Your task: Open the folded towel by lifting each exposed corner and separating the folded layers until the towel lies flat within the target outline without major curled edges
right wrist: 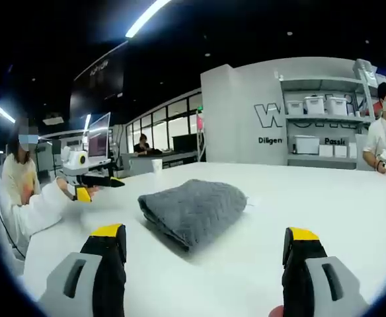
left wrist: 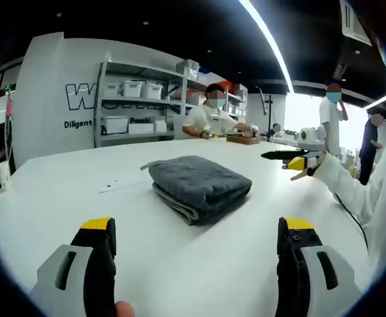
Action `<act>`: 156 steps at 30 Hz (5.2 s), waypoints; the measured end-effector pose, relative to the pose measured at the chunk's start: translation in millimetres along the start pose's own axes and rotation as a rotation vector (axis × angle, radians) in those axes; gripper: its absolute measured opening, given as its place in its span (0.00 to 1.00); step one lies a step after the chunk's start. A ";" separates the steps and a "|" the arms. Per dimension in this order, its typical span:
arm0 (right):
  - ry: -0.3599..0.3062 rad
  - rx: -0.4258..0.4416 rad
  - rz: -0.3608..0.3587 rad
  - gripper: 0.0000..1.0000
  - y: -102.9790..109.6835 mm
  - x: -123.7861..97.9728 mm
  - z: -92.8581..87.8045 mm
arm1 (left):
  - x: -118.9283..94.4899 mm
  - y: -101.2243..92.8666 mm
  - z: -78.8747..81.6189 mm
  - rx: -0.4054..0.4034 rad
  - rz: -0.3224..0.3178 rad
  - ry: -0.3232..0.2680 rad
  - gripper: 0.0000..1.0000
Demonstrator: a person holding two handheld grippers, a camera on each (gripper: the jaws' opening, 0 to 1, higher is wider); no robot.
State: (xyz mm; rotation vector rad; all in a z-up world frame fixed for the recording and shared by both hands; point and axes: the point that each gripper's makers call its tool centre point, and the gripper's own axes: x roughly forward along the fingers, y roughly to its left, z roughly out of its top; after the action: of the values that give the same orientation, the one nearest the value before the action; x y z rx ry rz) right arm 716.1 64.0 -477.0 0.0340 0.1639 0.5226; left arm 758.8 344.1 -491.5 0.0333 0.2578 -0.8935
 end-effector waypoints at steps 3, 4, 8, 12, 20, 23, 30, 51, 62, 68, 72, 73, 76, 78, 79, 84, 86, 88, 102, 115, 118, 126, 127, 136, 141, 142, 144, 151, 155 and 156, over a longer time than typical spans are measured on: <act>0.004 0.005 -0.002 1.00 -0.5 0.3 -1.7 | -0.3 0.8 -1.5 -0.005 0.003 0.003 1.00; 0.005 0.004 0.000 1.00 0.0 0.4 -2.1 | -0.3 1.1 -2.0 -0.006 0.003 0.004 1.00; 0.005 0.002 0.008 1.00 3.5 1.6 -2.5 | 0.0 2.8 -4.6 -0.010 0.007 0.011 1.00; 0.007 -0.003 0.013 1.00 6.0 2.9 -3.4 | 0.5 1.8 -5.0 -0.012 0.003 0.011 1.00; 0.004 -0.024 0.014 1.00 9.2 5.4 -3.2 | -0.2 3.2 -4.6 -0.012 0.008 0.010 1.00; 0.002 -0.017 0.021 1.00 11.0 6.7 -3.2 | -0.3 5.3 -5.4 -0.016 0.012 0.012 1.00; -0.005 -0.014 0.025 1.00 12.3 10.2 -2.6 | -0.3 5.9 -4.5 -0.014 0.014 0.011 1.00; -0.009 -0.118 0.041 0.99 70.1 60.4 14.3 | -1.6 15.7 -11.3 -0.013 0.022 0.030 1.00; 0.038 -0.156 0.070 0.95 94.7 105.7 9.0 | -7.8 19.4 -9.1 -0.031 0.034 0.008 1.00; 0.059 -0.207 0.088 0.91 110.0 126.0 3.5 | -10.8 19.8 -7.1 -0.033 0.042 -0.003 1.00; 0.077 -0.247 0.098 0.87 118.2 134.6 -1.2 | -12.2 19.7 -5.9 -0.031 0.046 -0.008 1.00; 0.080 -0.258 0.104 0.85 121.0 136.5 -2.3 | -12.4 19.3 -5.5 -0.030 0.047 -0.010 1.00; 0.105 -0.283 0.114 0.81 128.3 143.4 -7.7 | -12.5 18.4 -5.2 -0.029 0.046 -0.012 1.00; 0.111 -0.289 0.115 0.79 131.0 146.4 -9.8 | -12.4 18.2 -5.6 -0.030 0.047 -0.011 1.00; 0.115 -0.299 0.115 0.77 132.8 149.0 -10.9 | -12.3 18.2 -6.0 -0.030 0.047 -0.011 1.00; 0.123 -0.391 0.115 0.71 140.4 154.0 -14.3 | -12.4 20.0 -6.7 -0.034 0.051 -0.009 1.00; 0.122 -0.432 0.119 0.66 144.4 155.9 -15.4 | -12.6 20.9 -6.3 -0.036 0.053 -0.010 1.00; 0.119 -0.470 0.110 0.60 144.4 157.6 -15.4 | -12.6 21.7 -6.4 -0.037 0.053 -0.010 1.00; 0.153 -0.737 0.042 0.27 130.8 172.4 -29.8 | -13.0 23.5 -6.1 -0.045 0.058 -0.007 1.00; 0.111 -0.832 0.047 0.05 125.6 173.5 -24.1 | -12.3 27.8 -5.9 -0.047 0.064 0.000 1.00; 0.080 -0.801 0.050 0.04 124.2 172.2 -20.2 | -11.8 29.0 -6.2 -0.044 0.067 0.004 1.00; -0.006 -0.650 0.038 0.01 117.7 160.6 -1.4 | -12.3 30.6 -9.8 -0.043 0.077 0.014 1.00; -0.015 -0.639 0.033 0.01 115.7 159.0 1.6 | -12.1 31.2 -10.4 -0.042 0.078 0.017 1.00; -0.068 -0.567 -0.022 0.00 92.7 145.7 21.3 | -12.3 30.6 -12.1 -0.042 0.080 0.022 1.00; -0.088 -0.543 -0.069 0.00 75.0 137.3 31.6 | -13.9 30.5 -12.3 -0.044 0.085 0.018 1.00; -0.093 -0.539 -0.080 0.00 70.9 135.4 34.0 | -14.1 30.3 -12.2 -0.044 0.084 0.018 1.00; -0.099 -0.532 -0.103 0.00 62.3 131.4 37.9 | -14.2 30.6 -11.9 -0.044 0.084 0.017 1.00; -0.113 -0.511 -0.178 0.00 34.6 118.1 46.2 | -15.4 31.3 -11.5 -0.047 0.087 0.011 1.00; -0.120 -0.499 -0.205 0.00 25.3 112.1 48.7 | -16.1 32.0 -11.4 -0.047 0.090 0.010 1.00; -0.123 -0.494 -0.213 0.00 23.1 110.4 49.3 | -16.2 32.6 -11.3 -0.048 0.090 0.009 1.00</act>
State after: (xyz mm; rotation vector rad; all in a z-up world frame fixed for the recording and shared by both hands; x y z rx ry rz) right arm 807.1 139.6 -443.0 -0.4288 -0.0845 0.3354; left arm 772.0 378.5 -501.3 0.0049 0.2840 -0.7974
